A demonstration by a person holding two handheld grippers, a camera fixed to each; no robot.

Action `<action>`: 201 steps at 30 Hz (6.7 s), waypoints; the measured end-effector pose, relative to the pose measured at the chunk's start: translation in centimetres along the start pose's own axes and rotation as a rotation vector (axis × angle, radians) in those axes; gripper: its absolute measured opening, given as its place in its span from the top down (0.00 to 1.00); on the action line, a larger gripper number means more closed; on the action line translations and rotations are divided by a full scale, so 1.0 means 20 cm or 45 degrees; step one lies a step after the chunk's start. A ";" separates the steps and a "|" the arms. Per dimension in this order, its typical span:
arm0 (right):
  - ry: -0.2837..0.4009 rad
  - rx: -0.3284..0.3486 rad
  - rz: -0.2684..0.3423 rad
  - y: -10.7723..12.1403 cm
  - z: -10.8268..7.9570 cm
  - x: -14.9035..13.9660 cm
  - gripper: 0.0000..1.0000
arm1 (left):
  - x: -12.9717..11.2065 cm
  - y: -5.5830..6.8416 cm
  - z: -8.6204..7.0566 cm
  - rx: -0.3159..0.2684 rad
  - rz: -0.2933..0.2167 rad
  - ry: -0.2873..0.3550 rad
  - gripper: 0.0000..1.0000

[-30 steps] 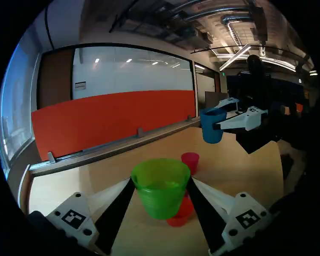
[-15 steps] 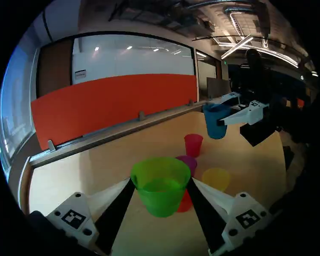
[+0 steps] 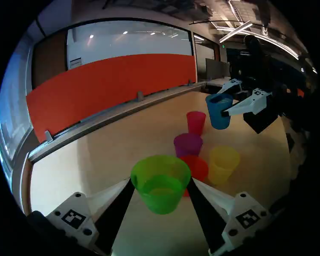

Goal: Pour water

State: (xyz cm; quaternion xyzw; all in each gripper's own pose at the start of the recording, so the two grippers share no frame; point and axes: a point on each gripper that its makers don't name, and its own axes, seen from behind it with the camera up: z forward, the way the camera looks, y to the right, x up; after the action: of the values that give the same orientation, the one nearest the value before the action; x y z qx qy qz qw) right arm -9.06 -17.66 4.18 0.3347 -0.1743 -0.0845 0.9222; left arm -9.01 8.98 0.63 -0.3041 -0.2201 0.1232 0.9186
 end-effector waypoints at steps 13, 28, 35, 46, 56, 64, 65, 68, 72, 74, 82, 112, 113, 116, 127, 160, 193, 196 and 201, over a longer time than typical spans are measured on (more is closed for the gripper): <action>-0.068 0.044 0.043 -0.02 0.06 -0.13 0.09 | -0.13 -0.01 0.06 -0.027 0.023 -0.131 0.14; -0.097 0.058 0.042 -0.03 0.08 -0.18 0.09 | -0.22 -0.01 0.13 -0.038 0.016 -0.185 0.14; -0.107 0.054 0.039 -0.03 0.08 -0.20 0.09 | -0.27 -0.01 0.14 -0.042 0.003 -0.201 0.14; -0.129 0.058 0.036 -0.04 0.11 -0.23 0.09 | -0.30 -0.02 0.14 -0.050 -0.038 -0.196 0.14; -0.146 0.053 0.033 -0.05 0.12 -0.26 0.09 | -0.32 -0.03 0.14 -0.058 -0.044 -0.199 0.14; -0.161 0.045 0.047 -0.04 0.14 -0.31 0.09 | -0.37 -0.02 0.13 -0.049 -0.020 -0.254 0.02; -0.163 0.045 0.051 -0.04 0.15 -0.32 0.09 | -0.38 -0.02 0.13 -0.048 -0.014 -0.261 0.00; -0.169 0.046 0.057 -0.04 0.17 -0.34 0.09 | -0.38 -0.01 0.12 -0.056 -0.007 -0.261 0.00; -0.177 0.044 0.056 -0.04 0.19 -0.36 0.09 | -0.38 0.00 0.10 -0.061 -0.019 -0.263 0.00; -0.181 0.042 0.052 -0.04 0.20 -0.37 0.09 | -0.39 -0.01 0.09 -0.057 -0.024 -0.267 0.00; -0.197 0.022 0.030 -0.02 0.22 -0.44 0.09 | -0.41 -0.03 0.04 -0.040 -0.054 -0.258 0.00; -0.229 -0.013 0.015 -0.06 0.12 -0.52 0.00 | -0.37 0.01 -0.09 -0.026 -0.071 -0.207 0.00; -0.228 -0.017 0.015 -0.06 0.11 -0.52 0.00 | -0.37 0.02 -0.10 -0.024 -0.072 -0.203 0.00; -0.222 -0.033 0.015 -0.05 0.08 -0.53 0.00 | -0.36 0.02 -0.12 -0.016 -0.072 -0.196 0.00; -0.162 -0.102 0.031 -0.05 -0.09 -0.52 0.00 | -0.29 0.00 -0.21 0.065 -0.090 -0.111 0.00; 0.225 -0.581 0.159 0.03 -0.56 -0.32 0.00 | 0.10 -0.15 -0.50 0.582 -0.252 0.436 0.00; 0.462 -0.884 0.244 0.23 -0.76 -0.11 0.00 | 0.10 -0.33 -0.64 0.989 -0.202 0.565 0.00; 0.448 -0.893 0.246 0.23 -0.76 -0.11 0.00 | 0.07 -0.34 -0.64 1.009 -0.202 0.563 0.00; 0.428 -0.912 0.250 0.23 -0.77 -0.12 0.00 | 0.02 -0.35 -0.61 1.016 -0.222 0.563 0.00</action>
State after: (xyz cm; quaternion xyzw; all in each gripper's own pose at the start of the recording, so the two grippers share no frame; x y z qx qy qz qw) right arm -5.25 -4.48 -4.43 -0.0167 -0.0119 0.0046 0.9998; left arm -2.16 -2.45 -3.62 0.0739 0.0211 0.0529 0.9956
